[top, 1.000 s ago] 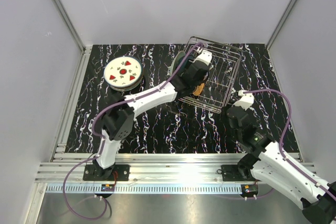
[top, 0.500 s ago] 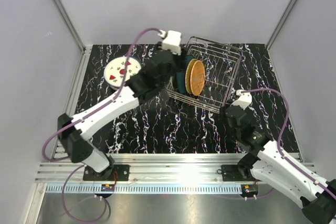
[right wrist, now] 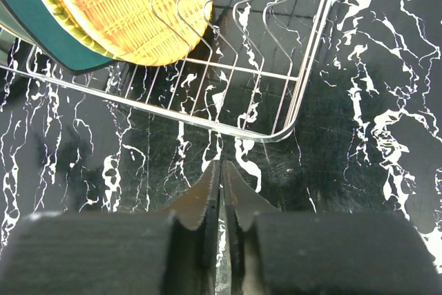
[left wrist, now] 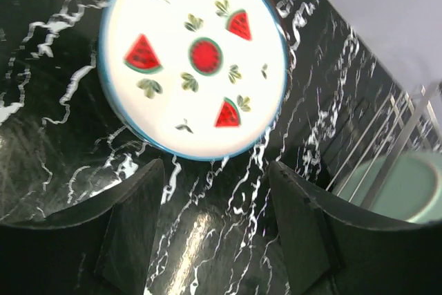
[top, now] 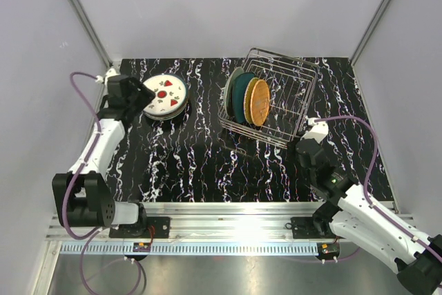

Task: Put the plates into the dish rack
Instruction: Grab a plate with the left arm

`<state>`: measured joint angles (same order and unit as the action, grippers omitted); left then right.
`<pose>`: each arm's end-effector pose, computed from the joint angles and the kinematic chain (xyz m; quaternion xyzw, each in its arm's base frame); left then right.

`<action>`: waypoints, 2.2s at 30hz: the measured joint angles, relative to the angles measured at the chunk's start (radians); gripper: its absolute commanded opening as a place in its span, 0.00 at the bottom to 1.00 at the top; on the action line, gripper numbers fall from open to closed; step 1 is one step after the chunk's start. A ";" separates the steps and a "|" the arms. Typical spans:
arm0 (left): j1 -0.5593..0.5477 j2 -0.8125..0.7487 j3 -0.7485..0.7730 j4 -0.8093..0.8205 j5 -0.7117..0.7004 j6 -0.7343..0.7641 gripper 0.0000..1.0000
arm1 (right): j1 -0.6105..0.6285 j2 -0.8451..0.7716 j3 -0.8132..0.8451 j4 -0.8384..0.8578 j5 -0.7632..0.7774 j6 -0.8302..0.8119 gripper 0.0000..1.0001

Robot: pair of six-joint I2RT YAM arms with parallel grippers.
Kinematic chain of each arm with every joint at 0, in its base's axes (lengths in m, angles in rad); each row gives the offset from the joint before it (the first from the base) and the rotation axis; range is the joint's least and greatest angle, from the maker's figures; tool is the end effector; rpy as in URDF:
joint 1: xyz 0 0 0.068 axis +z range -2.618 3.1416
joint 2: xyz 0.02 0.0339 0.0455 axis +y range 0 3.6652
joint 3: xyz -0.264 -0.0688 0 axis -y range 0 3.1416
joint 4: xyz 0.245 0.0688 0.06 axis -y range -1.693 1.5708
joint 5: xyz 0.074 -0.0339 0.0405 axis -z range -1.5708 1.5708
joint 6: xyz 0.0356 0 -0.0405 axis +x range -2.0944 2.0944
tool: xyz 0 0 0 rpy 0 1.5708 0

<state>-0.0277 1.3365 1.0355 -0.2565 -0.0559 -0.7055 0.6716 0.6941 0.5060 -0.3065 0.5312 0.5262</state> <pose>0.3034 -0.0064 0.2970 -0.3034 0.8198 -0.1511 0.4616 0.1374 0.0861 0.2458 0.0740 0.8362 0.0926 0.5355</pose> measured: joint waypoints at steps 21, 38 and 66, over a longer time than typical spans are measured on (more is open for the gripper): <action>0.192 0.312 0.117 -0.116 0.142 -0.036 0.50 | 0.000 0.048 -0.003 0.024 -0.026 -0.007 0.18; 0.191 0.452 0.183 -0.107 0.127 -0.010 0.19 | 0.000 0.070 -0.003 0.024 -0.024 -0.008 0.18; 0.190 0.291 0.103 -0.113 0.076 0.003 0.00 | 0.000 0.043 -0.003 0.024 -0.026 -0.009 0.20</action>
<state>0.1619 1.6276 1.1381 -0.3698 0.0200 -0.7025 0.6712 0.7368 0.5026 -0.2825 0.5053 0.5175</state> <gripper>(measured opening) 0.084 0.186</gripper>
